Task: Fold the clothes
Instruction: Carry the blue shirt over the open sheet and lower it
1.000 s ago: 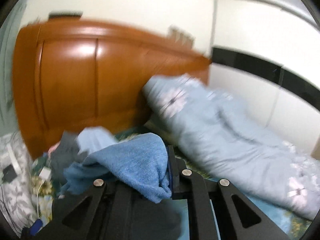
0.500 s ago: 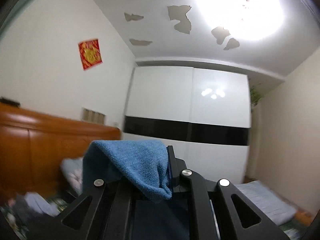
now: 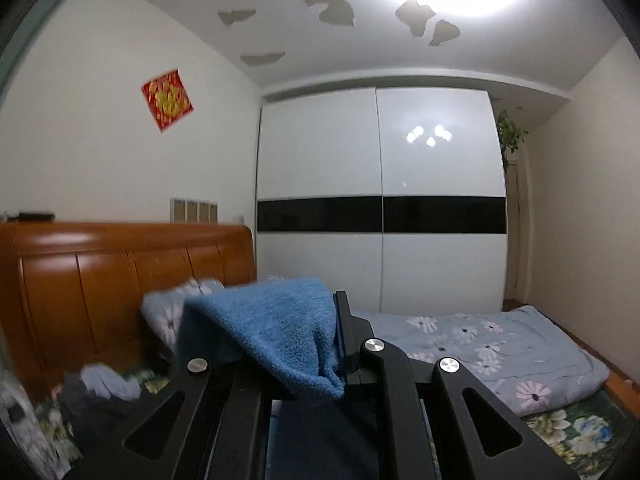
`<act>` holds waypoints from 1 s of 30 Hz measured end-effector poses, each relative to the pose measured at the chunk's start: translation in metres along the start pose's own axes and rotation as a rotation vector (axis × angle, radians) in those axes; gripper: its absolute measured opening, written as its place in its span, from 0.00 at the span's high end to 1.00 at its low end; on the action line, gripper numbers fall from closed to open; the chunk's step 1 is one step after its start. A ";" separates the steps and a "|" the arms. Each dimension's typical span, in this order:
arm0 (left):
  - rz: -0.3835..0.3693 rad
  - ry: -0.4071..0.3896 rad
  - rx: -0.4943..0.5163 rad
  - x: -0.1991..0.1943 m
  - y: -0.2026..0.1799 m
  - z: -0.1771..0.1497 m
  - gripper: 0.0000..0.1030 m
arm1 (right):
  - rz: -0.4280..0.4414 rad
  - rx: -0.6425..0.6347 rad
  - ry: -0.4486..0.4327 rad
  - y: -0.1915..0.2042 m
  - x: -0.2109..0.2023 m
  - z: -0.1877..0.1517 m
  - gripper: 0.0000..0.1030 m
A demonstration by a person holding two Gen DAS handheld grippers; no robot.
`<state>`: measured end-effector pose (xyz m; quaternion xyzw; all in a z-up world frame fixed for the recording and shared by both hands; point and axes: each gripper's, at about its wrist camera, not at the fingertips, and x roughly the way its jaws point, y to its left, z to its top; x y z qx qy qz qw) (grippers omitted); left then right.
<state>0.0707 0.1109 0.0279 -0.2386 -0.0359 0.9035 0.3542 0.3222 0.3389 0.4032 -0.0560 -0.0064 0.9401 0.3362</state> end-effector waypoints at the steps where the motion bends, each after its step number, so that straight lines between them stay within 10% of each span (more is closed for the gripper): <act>1: -0.002 0.000 -0.003 0.000 -0.001 0.000 0.00 | -0.011 -0.013 0.053 -0.006 0.006 -0.018 0.90; 9: -0.030 0.044 0.088 0.008 -0.023 -0.011 0.00 | -0.057 -0.041 0.412 -0.077 -0.018 -0.219 0.90; 17: -0.190 0.210 0.163 0.050 -0.099 -0.029 0.00 | -0.221 0.161 0.663 -0.164 -0.073 -0.340 0.90; 30: -0.247 0.434 0.436 0.117 -0.193 -0.074 0.00 | -0.151 0.210 0.725 -0.154 -0.126 -0.419 0.89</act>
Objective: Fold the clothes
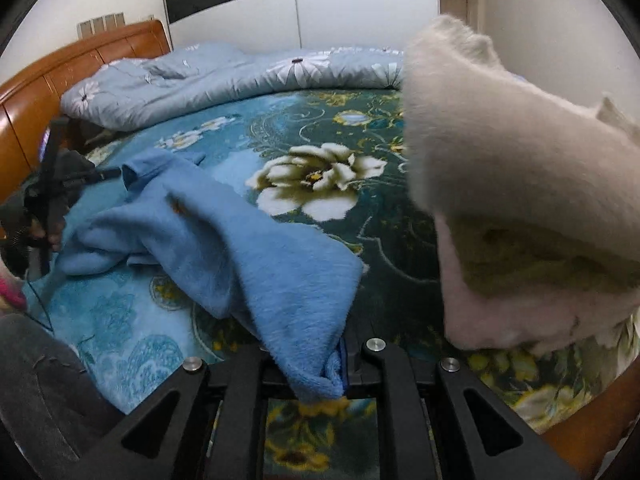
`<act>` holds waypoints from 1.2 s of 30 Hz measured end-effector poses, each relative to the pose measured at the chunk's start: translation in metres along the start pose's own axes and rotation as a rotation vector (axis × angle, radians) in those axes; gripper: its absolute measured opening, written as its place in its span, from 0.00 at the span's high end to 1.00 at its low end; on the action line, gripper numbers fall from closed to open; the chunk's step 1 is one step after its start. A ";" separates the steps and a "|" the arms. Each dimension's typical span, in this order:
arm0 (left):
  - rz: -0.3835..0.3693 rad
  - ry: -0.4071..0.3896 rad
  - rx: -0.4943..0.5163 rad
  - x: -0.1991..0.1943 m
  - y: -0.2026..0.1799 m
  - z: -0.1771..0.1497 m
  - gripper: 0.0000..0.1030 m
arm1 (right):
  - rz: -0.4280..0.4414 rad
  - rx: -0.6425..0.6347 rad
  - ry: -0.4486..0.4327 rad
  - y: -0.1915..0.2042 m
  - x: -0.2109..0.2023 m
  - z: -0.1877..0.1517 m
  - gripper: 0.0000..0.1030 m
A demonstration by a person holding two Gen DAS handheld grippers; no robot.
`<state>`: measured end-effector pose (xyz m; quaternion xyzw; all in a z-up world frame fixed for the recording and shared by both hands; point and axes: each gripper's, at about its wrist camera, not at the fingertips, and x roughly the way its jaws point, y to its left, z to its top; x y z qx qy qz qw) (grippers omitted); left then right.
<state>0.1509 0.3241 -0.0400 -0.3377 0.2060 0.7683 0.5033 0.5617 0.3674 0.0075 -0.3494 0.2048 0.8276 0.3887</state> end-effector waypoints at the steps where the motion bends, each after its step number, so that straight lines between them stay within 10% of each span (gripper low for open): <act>1: 0.005 0.006 -0.002 0.002 0.000 0.001 0.00 | 0.002 0.003 -0.003 0.001 0.001 0.000 0.89; 7: 0.027 0.019 0.048 0.017 -0.021 0.017 0.15 | 0.013 0.008 -0.008 0.013 0.017 0.005 0.89; 13: -0.007 0.054 -0.072 0.034 -0.010 0.029 0.91 | 0.017 0.017 -0.046 0.008 0.010 0.013 0.89; 18: 0.066 -0.139 -0.097 -0.011 0.005 0.065 0.94 | 0.062 0.034 -0.146 0.010 0.003 0.053 0.89; 23: 0.140 -0.410 -0.122 -0.104 0.040 0.092 0.94 | 0.133 0.103 -0.430 0.009 -0.027 0.109 0.89; 27: 0.215 -0.397 -0.047 -0.118 0.061 0.066 0.94 | 0.179 0.108 -0.373 0.020 0.004 0.110 0.89; 36: 0.183 -0.040 -0.119 -0.057 0.093 -0.051 0.94 | 0.210 0.098 -0.009 0.032 0.077 0.026 0.89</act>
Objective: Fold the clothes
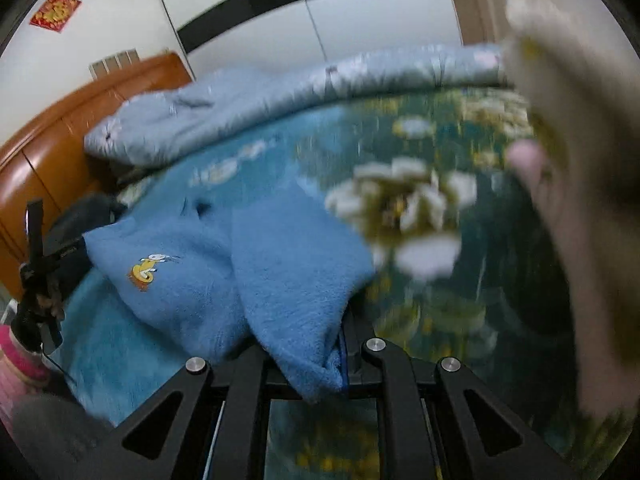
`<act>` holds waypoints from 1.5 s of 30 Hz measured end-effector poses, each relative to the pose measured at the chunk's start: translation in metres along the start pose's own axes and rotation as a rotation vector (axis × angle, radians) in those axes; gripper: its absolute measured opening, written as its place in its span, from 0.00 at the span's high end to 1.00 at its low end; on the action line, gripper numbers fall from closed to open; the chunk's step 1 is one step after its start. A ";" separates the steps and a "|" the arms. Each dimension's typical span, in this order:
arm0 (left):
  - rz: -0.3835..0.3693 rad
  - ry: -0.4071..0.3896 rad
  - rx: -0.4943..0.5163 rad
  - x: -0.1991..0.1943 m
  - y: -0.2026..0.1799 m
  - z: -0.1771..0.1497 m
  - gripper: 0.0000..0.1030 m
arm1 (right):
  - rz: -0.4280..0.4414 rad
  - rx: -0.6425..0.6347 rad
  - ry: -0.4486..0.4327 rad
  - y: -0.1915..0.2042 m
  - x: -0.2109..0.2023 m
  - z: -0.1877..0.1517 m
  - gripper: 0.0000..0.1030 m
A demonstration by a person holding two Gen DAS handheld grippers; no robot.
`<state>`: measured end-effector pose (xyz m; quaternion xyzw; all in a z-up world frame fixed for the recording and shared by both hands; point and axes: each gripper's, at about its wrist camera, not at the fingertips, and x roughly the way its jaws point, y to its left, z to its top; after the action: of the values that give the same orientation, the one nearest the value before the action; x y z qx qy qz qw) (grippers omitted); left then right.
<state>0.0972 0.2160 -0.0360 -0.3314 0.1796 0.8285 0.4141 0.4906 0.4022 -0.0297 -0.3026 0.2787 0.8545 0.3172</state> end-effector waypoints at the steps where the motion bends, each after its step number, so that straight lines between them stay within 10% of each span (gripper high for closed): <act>1: -0.004 0.023 -0.004 0.001 0.001 -0.009 0.94 | 0.001 0.003 0.017 0.000 0.000 -0.006 0.89; 7: -0.050 0.062 0.009 -0.002 0.000 -0.017 0.90 | -0.029 -0.019 0.051 0.011 -0.009 -0.026 0.83; 15: -0.133 0.047 -0.093 -0.035 0.019 -0.014 0.50 | -0.081 -0.085 -0.064 0.019 -0.060 -0.014 0.63; 21: -0.148 0.003 -0.019 -0.029 -0.019 0.011 0.44 | -0.054 -0.179 -0.040 0.064 -0.001 0.035 0.56; 29: -0.185 0.020 0.005 -0.016 -0.031 0.002 0.44 | -0.049 -0.147 0.086 0.067 0.063 0.048 0.57; 32: -0.191 0.031 -0.022 -0.013 -0.026 0.002 0.44 | -0.061 -0.120 0.084 0.057 0.057 0.048 0.97; 45: -0.236 0.087 0.020 0.020 -0.040 0.036 0.44 | -0.474 -0.010 -0.195 0.016 -0.041 0.065 0.89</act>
<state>0.1058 0.2715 -0.0252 -0.3816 0.1655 0.7571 0.5038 0.4822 0.4202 0.0463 -0.2771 0.1640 0.7827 0.5326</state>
